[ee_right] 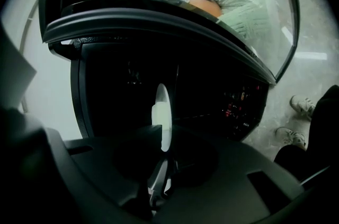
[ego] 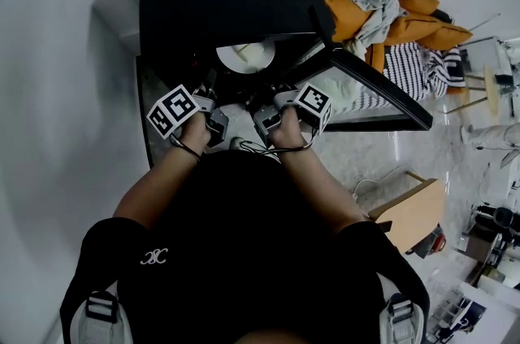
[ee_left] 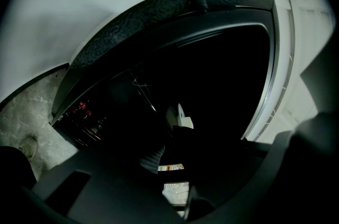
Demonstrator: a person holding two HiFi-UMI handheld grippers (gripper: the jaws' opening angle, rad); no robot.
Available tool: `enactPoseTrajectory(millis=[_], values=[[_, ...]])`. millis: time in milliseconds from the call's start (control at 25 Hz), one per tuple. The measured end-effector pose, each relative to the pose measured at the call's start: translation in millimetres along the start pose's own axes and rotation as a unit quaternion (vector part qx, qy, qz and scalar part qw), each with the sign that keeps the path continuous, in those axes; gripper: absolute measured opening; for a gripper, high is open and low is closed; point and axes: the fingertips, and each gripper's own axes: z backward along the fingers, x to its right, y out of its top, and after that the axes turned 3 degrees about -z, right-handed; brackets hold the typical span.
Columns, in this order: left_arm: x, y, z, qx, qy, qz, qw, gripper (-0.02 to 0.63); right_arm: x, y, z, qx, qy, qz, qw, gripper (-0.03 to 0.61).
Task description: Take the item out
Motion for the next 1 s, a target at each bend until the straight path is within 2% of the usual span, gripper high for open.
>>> enactPoseTrajectory(millis=[520,600,680,1000], values=[[2,1,1,-0.007,-0.001,-0.007,0.9999,0.057,4,0,-21,-0.009,-0.008,-0.013,1.000,0.066],[2,1,2,-0.007,-0.001,-0.008,0.9999,0.057,2,-3,-24,-0.020,-0.003,-0.012,1.000,0.062],[2,2,3,-0.007,-0.002,-0.010,0.9999,0.057,-2,-7,-24,-0.030,0.005,-0.001,1.000,0.025],[-1,4,-6,-0.002,0.002,-0.029,0.9996,0.057,-8,-5,-21,-0.045,0.042,0.024,0.998,0.023]])
